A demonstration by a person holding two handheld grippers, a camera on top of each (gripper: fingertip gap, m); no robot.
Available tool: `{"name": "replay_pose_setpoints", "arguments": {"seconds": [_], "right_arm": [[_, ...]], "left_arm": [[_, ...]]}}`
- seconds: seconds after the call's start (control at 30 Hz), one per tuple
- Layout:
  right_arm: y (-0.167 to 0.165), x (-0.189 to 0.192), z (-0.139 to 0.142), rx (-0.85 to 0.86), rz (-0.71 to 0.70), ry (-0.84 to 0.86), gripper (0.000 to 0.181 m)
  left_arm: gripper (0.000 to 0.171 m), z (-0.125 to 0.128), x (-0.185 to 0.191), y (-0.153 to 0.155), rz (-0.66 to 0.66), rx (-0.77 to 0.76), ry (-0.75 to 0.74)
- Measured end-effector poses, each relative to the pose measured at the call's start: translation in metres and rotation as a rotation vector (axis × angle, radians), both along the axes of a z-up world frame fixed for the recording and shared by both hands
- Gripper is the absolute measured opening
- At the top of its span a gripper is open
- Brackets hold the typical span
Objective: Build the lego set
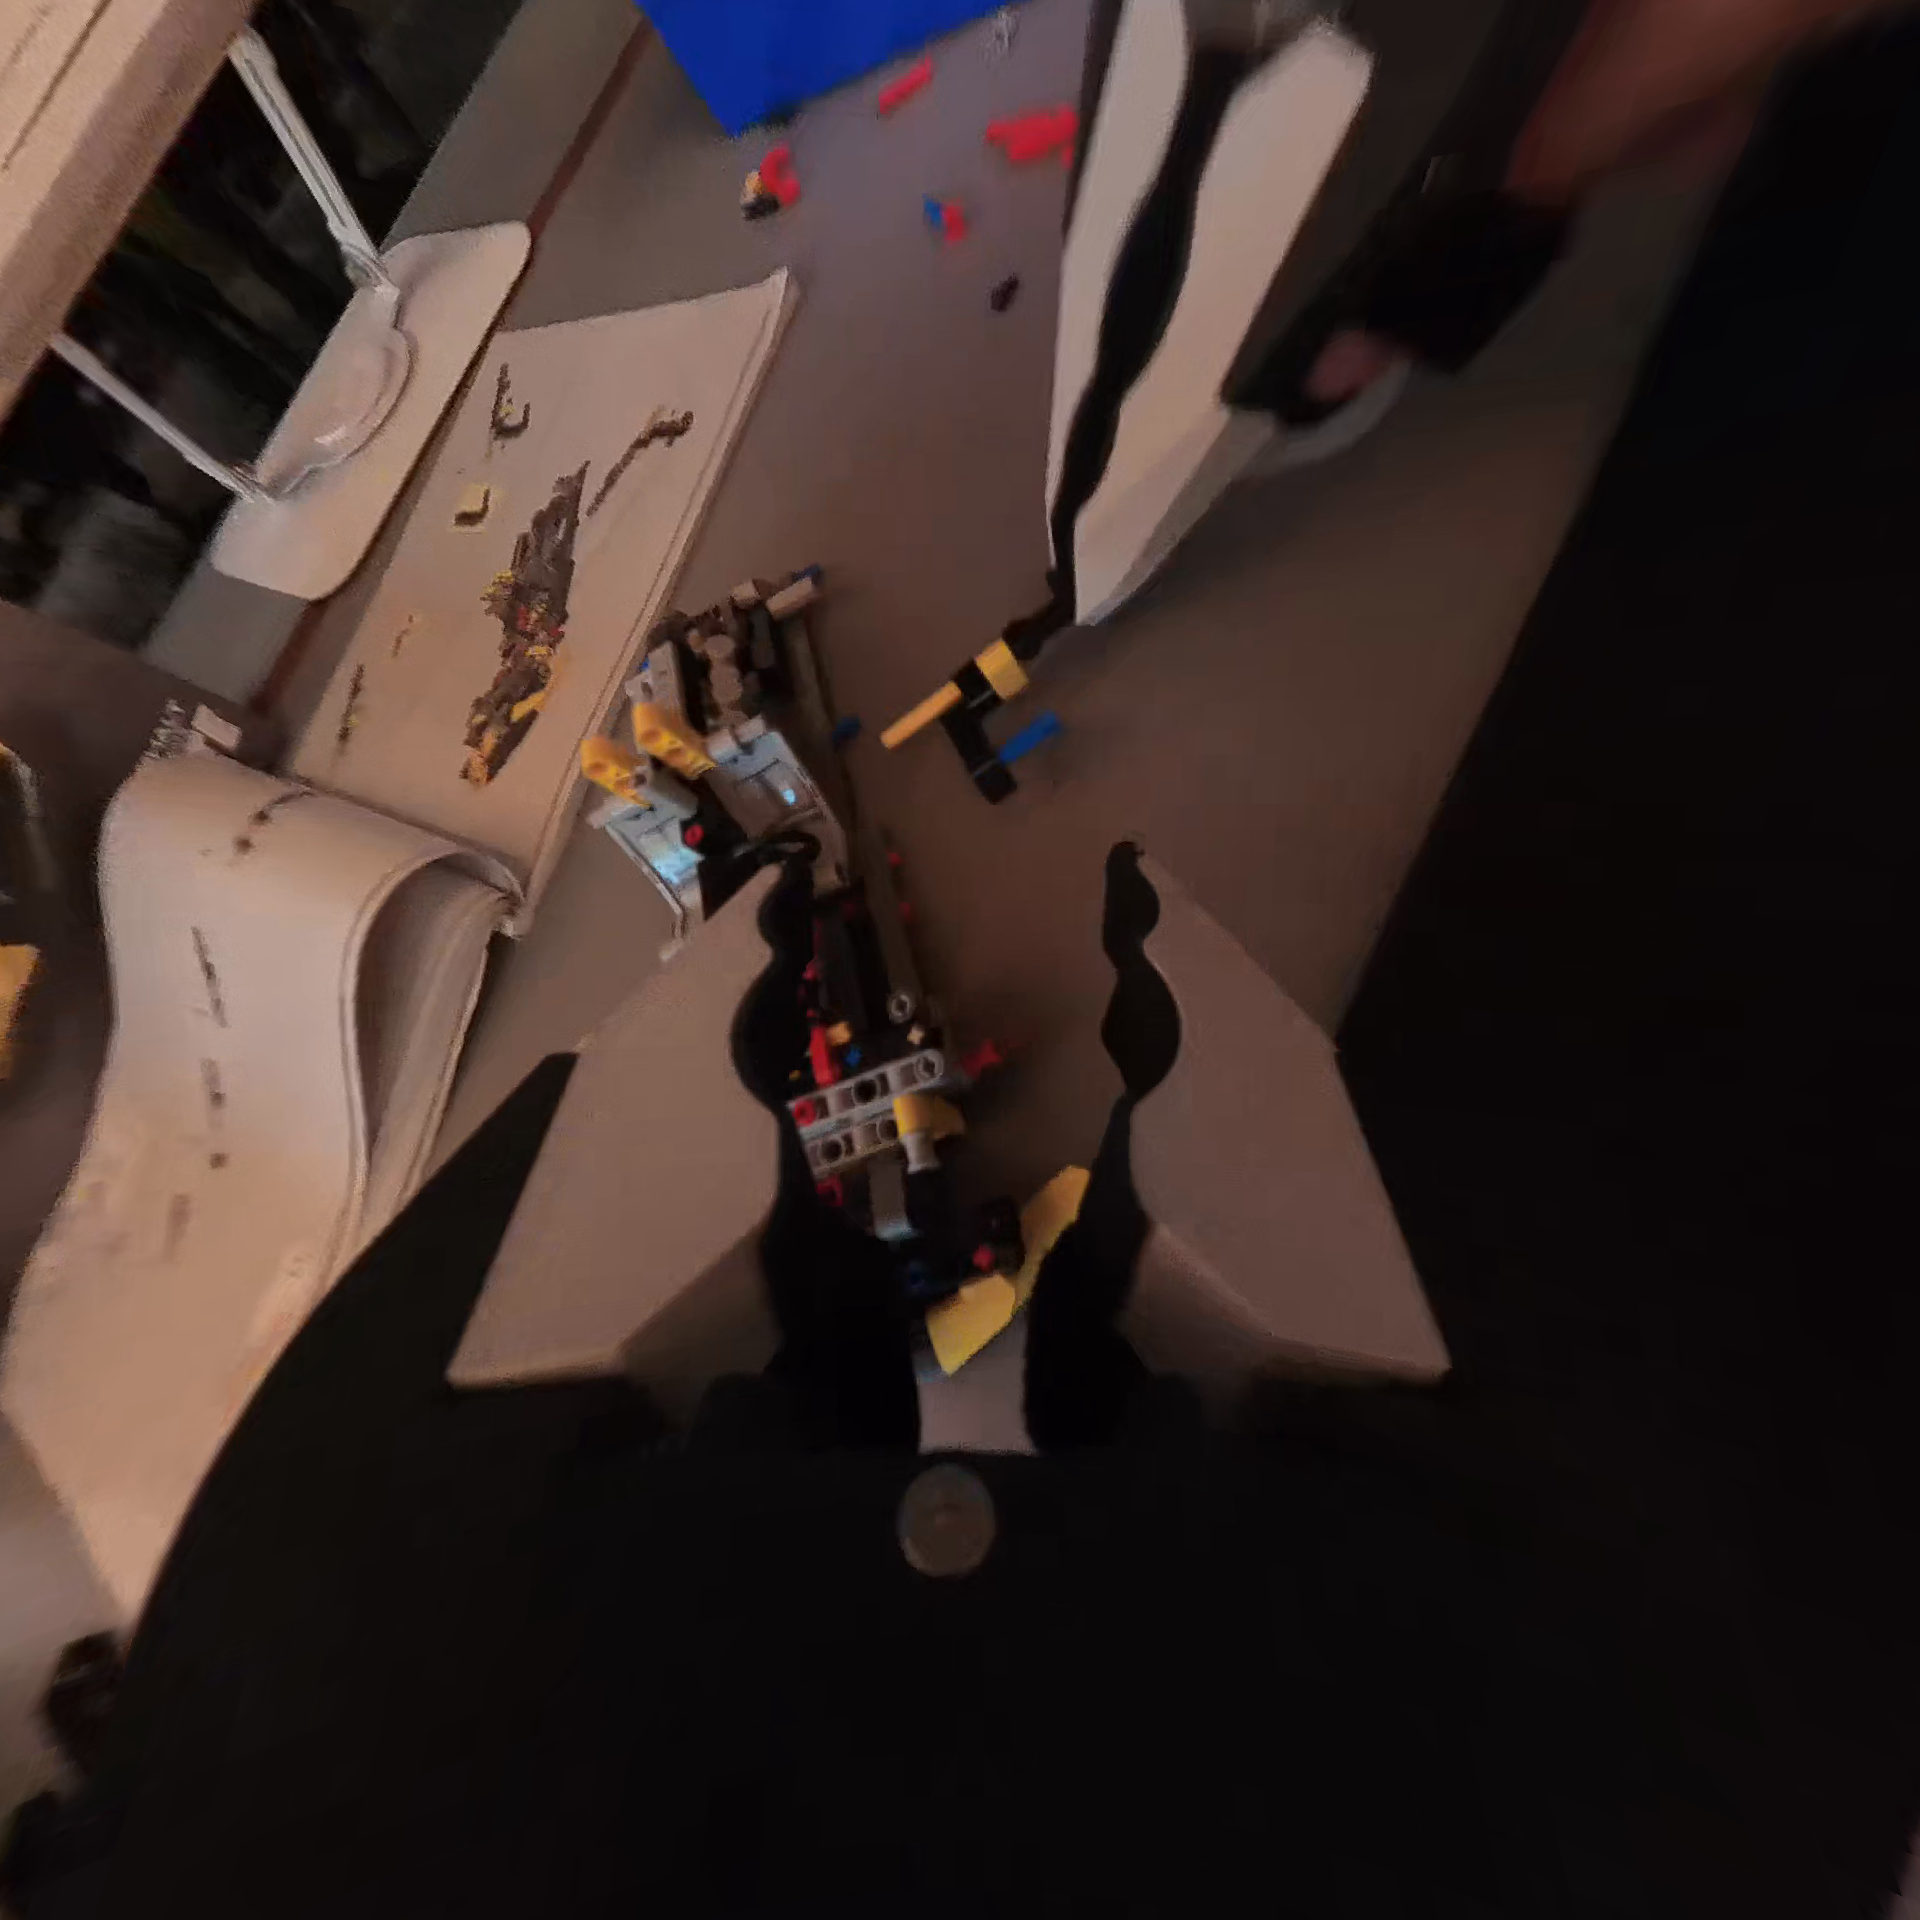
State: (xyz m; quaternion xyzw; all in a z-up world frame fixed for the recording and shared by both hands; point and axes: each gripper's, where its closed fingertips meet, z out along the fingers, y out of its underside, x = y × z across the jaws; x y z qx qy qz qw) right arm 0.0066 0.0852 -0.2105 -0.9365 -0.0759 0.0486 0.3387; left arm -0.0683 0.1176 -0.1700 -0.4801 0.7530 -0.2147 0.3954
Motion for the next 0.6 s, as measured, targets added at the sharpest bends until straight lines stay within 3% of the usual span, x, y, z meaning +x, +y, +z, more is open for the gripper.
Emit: {"name": "replay_pose_setpoints", "arguments": {"seconds": [0.1,0.2,0.33,0.43,0.6], "right_arm": [[0.0,-0.012,0.026,0.055,0.002,0.009,0.006],[-0.002,-0.018,0.044,0.09,-0.012,-0.034,0.006],[-0.009,-0.023,0.053,0.098,-0.008,-0.05,0.006],[-0.012,-0.025,0.055,0.096,-0.013,0.008,0.006],[-0.011,-0.025,0.056,0.098,-0.01,0.008,0.006]], "left_arm": [[0.046,-0.002,0.015,-0.001,0.042,0.102,-0.013],[0.029,0.008,0.023,-0.008,0.054,0.112,-0.073],[0.023,0.009,0.026,-0.006,0.066,0.21,-0.098],[0.01,0.01,0.028,-0.007,0.051,0.274,-0.122],[0.009,0.015,0.027,-0.007,0.037,0.277,-0.163]]}}
